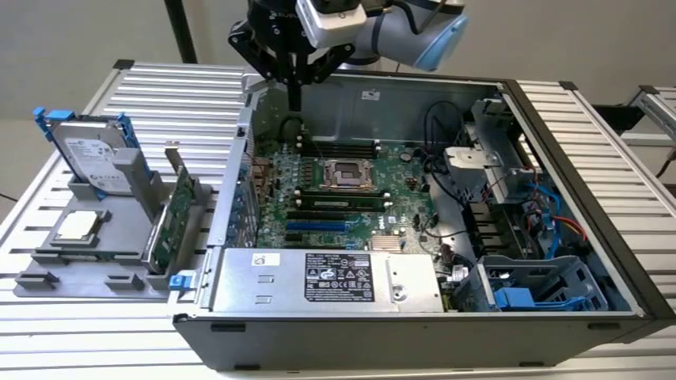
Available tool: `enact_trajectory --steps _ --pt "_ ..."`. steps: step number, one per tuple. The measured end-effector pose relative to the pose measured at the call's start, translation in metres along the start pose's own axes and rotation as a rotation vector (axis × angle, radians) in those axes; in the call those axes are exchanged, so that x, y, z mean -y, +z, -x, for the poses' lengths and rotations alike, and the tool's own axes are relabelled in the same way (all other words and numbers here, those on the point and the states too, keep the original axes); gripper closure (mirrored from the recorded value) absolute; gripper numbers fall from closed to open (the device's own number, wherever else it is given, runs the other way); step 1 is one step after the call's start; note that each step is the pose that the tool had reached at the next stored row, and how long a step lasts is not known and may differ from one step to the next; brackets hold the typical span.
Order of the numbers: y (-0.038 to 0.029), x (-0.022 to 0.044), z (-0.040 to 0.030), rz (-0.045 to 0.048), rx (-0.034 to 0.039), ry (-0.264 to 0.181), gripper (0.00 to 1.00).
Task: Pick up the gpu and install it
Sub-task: 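Reach for the gpu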
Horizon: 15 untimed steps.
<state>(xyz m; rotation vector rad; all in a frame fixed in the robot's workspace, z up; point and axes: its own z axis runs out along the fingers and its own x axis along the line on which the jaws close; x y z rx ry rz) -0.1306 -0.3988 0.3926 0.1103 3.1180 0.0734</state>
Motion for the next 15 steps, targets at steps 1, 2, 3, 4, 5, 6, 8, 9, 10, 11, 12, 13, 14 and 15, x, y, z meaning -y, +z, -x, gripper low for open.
enact_trajectory --steps 1,2,3,4,5,6,8,9,10,11,12,13,14,15 --pt "0.0 0.0 -0.0005 0.0 0.0 0.0 1.0" --pt "0.0 0.0001 -0.0012 0.0 0.0 0.0 1.0" --pt "-0.0001 0.0002 -0.002 0.0 0.0 0.0 1.0" --pt "-0.0001 0.0002 -0.0027 -0.0001 0.0 0.0 1.0" --pt "-0.0001 0.0002 -0.0035 0.0 0.0 0.0 1.0" --pt "-0.0001 0.0003 -0.0043 0.0 0.0 0.0 1.0" --pt "-0.0001 0.0004 -0.006 0.0 0.0 0.0 1.0" --pt "-0.0001 0.0004 -0.0066 0.0 0.0 0.0 1.0" --pt "-0.0001 0.0005 -0.0074 0.0 0.0 0.0 1.0" --pt "-0.0002 0.0006 -0.0082 0.0 0.0 0.0 1.0" --pt "-0.0002 0.0006 -0.009 0.0 -0.0001 0.0 1.0" --pt "-0.0002 0.0007 -0.0098 0.0 0.0 0.0 1.0" --pt "-0.0003 0.0007 -0.0106 0.0 0.0 0.0 1.0" --pt "-0.0003 0.0008 -0.0114 -0.0001 0.0 0.0 1.0"
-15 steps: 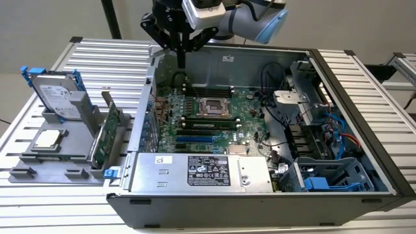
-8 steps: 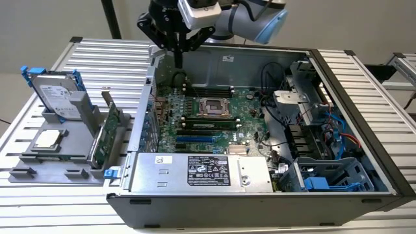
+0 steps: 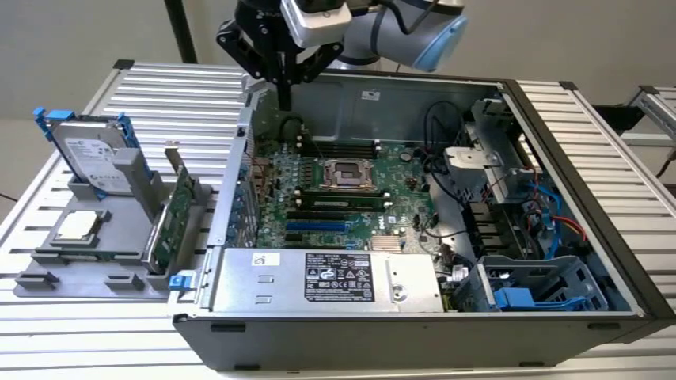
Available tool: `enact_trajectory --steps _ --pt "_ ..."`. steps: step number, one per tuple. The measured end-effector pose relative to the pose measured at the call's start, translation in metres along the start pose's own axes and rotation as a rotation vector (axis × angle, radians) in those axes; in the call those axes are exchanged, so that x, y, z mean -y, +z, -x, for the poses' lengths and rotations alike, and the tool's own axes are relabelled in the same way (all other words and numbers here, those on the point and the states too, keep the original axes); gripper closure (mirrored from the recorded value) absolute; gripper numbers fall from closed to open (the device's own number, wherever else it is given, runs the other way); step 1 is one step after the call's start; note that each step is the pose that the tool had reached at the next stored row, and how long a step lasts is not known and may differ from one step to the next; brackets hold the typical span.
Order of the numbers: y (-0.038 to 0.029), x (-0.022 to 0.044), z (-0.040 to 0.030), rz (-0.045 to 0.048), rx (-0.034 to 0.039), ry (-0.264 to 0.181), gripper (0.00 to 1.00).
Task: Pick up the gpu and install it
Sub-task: 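Reach for the gpu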
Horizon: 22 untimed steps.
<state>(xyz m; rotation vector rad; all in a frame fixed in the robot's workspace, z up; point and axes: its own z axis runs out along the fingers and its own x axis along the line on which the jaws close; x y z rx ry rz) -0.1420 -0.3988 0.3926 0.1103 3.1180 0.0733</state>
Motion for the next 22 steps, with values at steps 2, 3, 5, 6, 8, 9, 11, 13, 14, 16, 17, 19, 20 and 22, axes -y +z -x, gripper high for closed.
enact_trajectory --steps 2,3,5,6,8,9,11,13,14,16,17,19,20,22 --pt "0.0 0.0001 -0.0016 0.0 0.0 0.0 1.0" --pt "0.0 0.0002 -0.0024 0.0 0.0 0.0 1.0" --pt "0.0 0.0003 -0.0041 0.0001 0.0 0.0 1.0" --pt "-0.0001 0.0003 -0.005 0.0001 0.0 0.0 1.0" --pt "-0.0001 0.0005 -0.0067 0.0 0.0 0.0 1.0" --pt "-0.0001 0.0005 -0.0074 0.0001 0.0 0.0 1.0" --pt "-0.0002 0.0006 -0.0088 0.0001 0.0 0.0 1.0" --pt "-0.0002 0.0007 -0.0103 0.0001 0.0 0.0 1.0" --pt "-0.0002 0.0008 -0.011 0.0001 0.0 0.0 1.0" --pt "-0.0002 0.0009 -0.0123 0.0001 0.0001 0.0 1.0" --pt "-0.0002 0.0009 -0.013 0.0001 0.0 0.0 1.0" --pt "-0.0003 0.001 -0.0143 0.0 -0.0001 0.0 1.0" --pt "-0.0003 0.0011 -0.015 0.0 0.0 0.0 1.0" --pt "-0.0004 0.0012 -0.0165 0.0 0.0 0.0 1.0"
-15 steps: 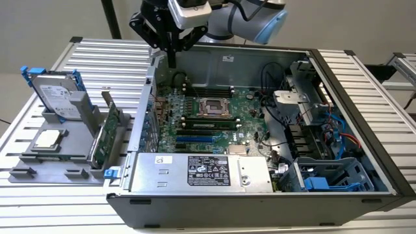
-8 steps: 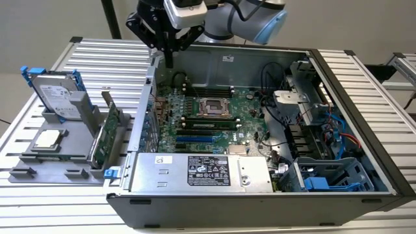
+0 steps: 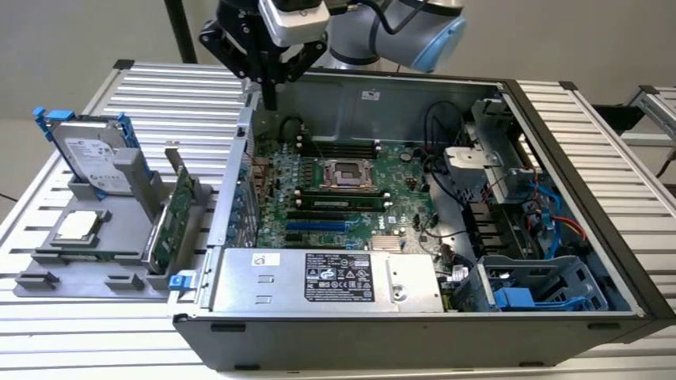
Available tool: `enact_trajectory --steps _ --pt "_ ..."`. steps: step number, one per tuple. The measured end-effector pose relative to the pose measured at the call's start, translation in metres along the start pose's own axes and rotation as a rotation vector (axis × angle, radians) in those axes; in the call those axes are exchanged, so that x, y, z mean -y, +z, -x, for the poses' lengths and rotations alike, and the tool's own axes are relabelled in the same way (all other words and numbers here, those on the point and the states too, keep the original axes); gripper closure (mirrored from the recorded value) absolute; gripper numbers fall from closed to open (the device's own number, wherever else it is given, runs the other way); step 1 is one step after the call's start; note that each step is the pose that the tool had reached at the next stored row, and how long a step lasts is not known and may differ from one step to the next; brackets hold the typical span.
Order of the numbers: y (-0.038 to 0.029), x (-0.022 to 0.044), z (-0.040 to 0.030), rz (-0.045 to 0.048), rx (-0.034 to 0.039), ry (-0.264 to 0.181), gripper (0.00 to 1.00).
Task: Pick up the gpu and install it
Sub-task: 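Reach for the gpu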
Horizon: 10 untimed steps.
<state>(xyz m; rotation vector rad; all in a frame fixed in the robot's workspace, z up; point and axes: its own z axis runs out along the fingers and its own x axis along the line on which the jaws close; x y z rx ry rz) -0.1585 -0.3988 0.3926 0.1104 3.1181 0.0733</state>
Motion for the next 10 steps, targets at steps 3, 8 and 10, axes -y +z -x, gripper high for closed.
enact_trajectory --steps 3,8,10 --pt "0.0 0.0001 -0.002 0.0 0.0 0.0 1.0" --pt "-0.0001 0.0004 -0.0054 0.0 0.0 0.0 1.0" --pt "-0.0001 0.0005 -0.0067 0.0001 0.0001 0.0 1.0"
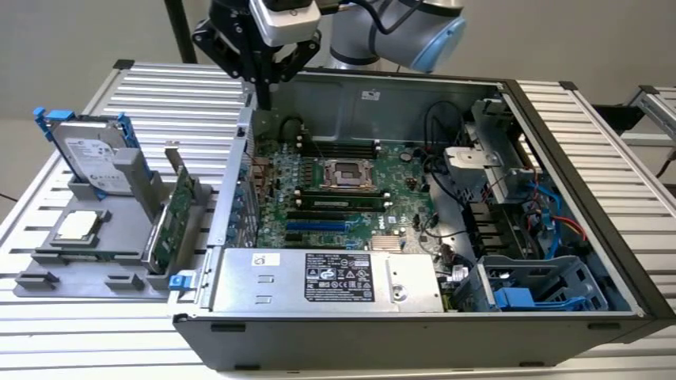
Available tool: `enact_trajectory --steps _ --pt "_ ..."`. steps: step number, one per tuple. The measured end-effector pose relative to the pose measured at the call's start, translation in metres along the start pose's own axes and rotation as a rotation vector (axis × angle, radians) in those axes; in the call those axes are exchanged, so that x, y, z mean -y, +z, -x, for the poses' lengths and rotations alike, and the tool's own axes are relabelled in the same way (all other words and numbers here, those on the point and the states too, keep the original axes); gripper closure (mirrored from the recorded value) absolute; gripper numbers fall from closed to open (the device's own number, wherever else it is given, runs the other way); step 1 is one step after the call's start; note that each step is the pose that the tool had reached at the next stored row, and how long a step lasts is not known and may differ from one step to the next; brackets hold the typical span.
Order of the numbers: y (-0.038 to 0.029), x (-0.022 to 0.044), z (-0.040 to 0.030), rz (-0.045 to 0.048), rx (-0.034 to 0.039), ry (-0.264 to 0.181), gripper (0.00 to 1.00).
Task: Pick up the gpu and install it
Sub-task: 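Reach for the gpu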
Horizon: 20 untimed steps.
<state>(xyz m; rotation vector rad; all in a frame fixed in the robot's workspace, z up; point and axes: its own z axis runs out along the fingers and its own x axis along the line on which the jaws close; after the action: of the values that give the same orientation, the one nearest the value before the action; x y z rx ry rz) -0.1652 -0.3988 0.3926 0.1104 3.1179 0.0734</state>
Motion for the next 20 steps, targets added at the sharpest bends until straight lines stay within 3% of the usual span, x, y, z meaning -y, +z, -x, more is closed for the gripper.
enact_trajectory --steps 20 --pt "-0.0004 0.001 -0.0145 -0.0001 -0.0001 0.0 1.0"
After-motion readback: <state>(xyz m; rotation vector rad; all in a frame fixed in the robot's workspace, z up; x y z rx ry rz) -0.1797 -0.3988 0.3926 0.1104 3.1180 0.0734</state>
